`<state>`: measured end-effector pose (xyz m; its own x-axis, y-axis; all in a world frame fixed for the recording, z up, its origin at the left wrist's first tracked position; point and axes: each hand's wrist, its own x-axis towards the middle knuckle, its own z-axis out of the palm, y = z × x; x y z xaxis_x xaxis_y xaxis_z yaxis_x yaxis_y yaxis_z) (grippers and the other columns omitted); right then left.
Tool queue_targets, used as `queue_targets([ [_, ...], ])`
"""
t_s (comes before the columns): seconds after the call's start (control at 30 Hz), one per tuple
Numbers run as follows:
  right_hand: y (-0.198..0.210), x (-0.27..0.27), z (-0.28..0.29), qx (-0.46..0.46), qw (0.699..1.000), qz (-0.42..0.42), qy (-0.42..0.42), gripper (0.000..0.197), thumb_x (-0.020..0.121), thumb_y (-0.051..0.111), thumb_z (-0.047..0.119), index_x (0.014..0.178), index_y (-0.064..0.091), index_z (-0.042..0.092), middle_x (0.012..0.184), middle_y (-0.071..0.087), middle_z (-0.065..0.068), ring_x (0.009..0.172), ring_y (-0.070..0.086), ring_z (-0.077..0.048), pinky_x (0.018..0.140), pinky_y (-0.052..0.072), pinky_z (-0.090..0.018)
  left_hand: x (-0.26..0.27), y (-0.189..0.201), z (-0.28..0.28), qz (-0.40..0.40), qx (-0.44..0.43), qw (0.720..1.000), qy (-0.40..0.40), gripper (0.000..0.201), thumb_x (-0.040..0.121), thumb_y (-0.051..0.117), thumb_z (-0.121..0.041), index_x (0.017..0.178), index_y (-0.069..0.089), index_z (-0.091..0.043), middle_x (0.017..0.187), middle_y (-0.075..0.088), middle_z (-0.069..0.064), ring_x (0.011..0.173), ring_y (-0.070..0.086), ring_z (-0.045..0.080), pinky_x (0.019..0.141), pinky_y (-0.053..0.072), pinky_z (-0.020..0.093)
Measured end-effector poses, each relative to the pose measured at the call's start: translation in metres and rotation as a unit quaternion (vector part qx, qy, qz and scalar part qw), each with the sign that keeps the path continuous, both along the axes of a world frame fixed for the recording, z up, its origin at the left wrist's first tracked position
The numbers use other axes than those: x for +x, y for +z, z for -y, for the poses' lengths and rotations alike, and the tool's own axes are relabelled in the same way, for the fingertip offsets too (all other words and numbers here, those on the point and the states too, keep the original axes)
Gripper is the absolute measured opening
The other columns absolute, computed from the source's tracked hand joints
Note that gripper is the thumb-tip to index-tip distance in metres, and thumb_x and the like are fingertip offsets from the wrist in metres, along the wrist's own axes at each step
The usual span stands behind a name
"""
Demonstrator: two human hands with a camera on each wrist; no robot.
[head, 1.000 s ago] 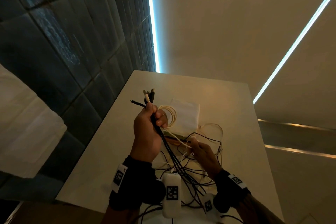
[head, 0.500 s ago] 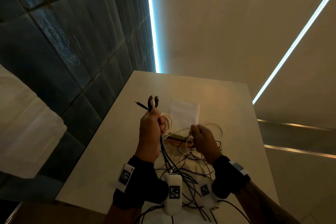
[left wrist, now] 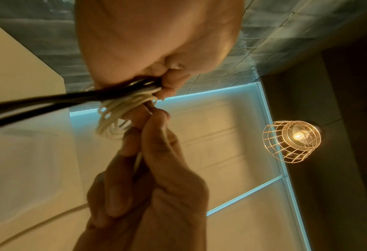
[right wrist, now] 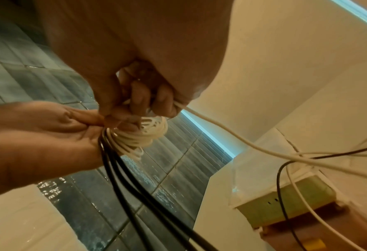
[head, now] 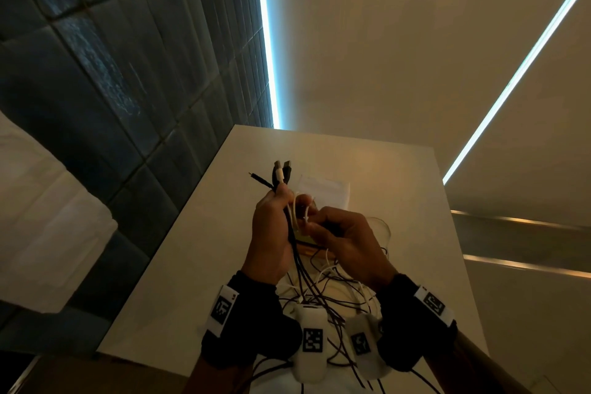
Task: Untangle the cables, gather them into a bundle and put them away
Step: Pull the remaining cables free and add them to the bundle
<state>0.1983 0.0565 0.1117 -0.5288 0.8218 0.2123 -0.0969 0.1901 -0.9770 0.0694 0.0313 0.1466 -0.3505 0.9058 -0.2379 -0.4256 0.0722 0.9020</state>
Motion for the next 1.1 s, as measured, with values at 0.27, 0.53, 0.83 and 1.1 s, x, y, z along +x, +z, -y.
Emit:
queue_targets([
  [0.27, -0.059, 0.007, -0.015, -0.014, 0.998, 0.057, 0.001, 0.024, 0.096, 0.054, 0.006, 0.073, 0.060, 0.004, 0.064, 0.057, 0.009, 0.062, 0.050, -0.002, 0.064, 0.042, -0.018, -0.003, 0.003, -0.001, 0.076, 0.093, 0.993, 0.017, 0.034, 0.103, 0.035, -0.023, 0.071, 0.041, -0.013, 0.065, 0.041, 0.000, 0.055, 0.039, 0.016, 0.059, 0.033, 0.029],
  [0.53, -0.129, 0.019, -0.018, -0.043, 0.986, 0.157, -0.033, 0.039, 0.098, 0.052, 0.015, 0.062, 0.056, 0.029, 0.057, 0.045, 0.014, 0.057, 0.039, -0.007, 0.058, 0.034, -0.031, -0.014, -0.010, -0.002, 0.083, 0.095, 0.990, 0.056, 0.034, 0.104, 0.033, -0.022, 0.073, 0.040, -0.012, 0.067, 0.039, 0.001, 0.057, 0.037, 0.017, 0.060, 0.033, 0.029],
  [0.83, -0.139, 0.044, -0.014, -0.047, 0.968, 0.235, -0.070, 0.039, 0.100, 0.048, 0.026, 0.061, 0.052, 0.022, 0.053, 0.045, 0.012, 0.052, 0.037, -0.003, 0.056, 0.031, -0.026, -0.022, -0.008, -0.006, 0.095, 0.114, 0.985, 0.083, 0.033, 0.104, 0.034, -0.022, 0.074, 0.042, -0.012, 0.067, 0.037, 0.001, 0.055, 0.035, 0.014, 0.057, 0.032, 0.026],
  [1.1, -0.126, 0.154, 0.020, -0.015, 0.929, 0.267, -0.256, 0.037, 0.098, 0.053, 0.025, 0.066, 0.059, 0.006, 0.055, 0.050, 0.005, 0.057, 0.046, -0.010, 0.054, 0.036, -0.023, -0.015, -0.012, -0.008, -0.032, 0.080, 0.994, 0.062, 0.036, 0.105, 0.030, -0.020, 0.071, 0.040, -0.013, 0.055, 0.044, -0.005, 0.052, 0.056, 0.014, 0.064, 0.040, 0.032],
])
